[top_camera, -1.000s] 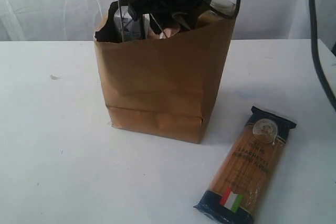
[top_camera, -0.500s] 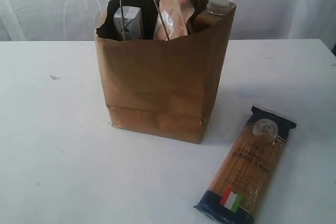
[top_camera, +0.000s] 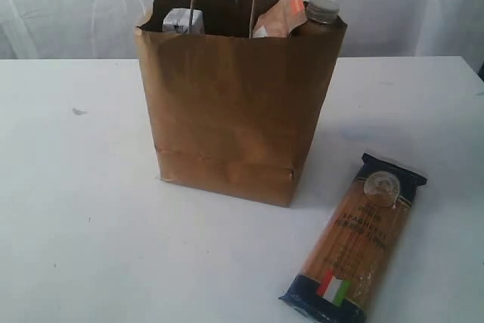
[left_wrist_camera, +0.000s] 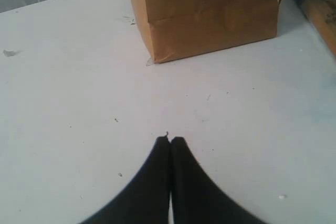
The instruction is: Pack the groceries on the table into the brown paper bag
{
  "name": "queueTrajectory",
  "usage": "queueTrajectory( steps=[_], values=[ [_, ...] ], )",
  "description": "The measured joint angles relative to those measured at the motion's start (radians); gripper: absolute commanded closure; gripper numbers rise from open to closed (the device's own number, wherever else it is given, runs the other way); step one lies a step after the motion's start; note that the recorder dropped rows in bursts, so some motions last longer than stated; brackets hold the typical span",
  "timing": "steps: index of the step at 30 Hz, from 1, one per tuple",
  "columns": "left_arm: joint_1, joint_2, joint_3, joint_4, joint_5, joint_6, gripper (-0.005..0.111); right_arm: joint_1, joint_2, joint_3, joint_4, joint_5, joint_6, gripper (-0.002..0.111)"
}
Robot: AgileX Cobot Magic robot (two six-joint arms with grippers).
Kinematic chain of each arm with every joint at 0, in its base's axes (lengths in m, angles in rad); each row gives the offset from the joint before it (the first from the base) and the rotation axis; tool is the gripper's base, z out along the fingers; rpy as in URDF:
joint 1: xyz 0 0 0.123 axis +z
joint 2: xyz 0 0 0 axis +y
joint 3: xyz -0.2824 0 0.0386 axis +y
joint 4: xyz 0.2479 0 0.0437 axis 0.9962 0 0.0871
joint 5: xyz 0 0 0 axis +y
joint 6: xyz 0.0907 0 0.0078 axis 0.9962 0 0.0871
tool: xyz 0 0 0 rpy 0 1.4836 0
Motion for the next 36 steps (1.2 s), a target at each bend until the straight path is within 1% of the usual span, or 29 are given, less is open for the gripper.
queueTrajectory(
  steps=[9, 15, 19, 24, 30, 33, 36],
  values=[
    [0.000, 0.000, 0.000, 0.000, 0.000, 0.000, 0.107, 0.000, -0.020, 0.006, 0.017, -0.002, 0.000, 0.043],
    [0.000, 0.000, 0.000, 0.000, 0.000, 0.000, 0.107, 0.000, -0.033, 0.012, 0.021, -0.002, 0.006, 0.048],
    [0.000, 0.000, 0.000, 0.000, 0.000, 0.000, 0.107, 0.000, -0.094, 0.062, 0.025, -0.002, 0.013, 0.048],
    [0.000, 0.000, 0.000, 0.000, 0.000, 0.000, 0.107, 0.000, -0.229, 0.188, 0.025, -0.002, 0.031, 0.048],
    [0.000, 0.000, 0.000, 0.000, 0.000, 0.000, 0.107, 0.000, -0.442, 0.400, -0.026, -0.002, 0.108, 0.048],
    [0.000, 0.000, 0.000, 0.000, 0.000, 0.000, 0.107, 0.000, -0.570, 0.524, -0.098, -0.002, 0.202, 0.048],
    [0.000, 0.000, 0.000, 0.000, 0.000, 0.000, 0.107, 0.000, -0.700, 0.655, -0.181, -0.002, 0.344, 0.048]
  ],
)
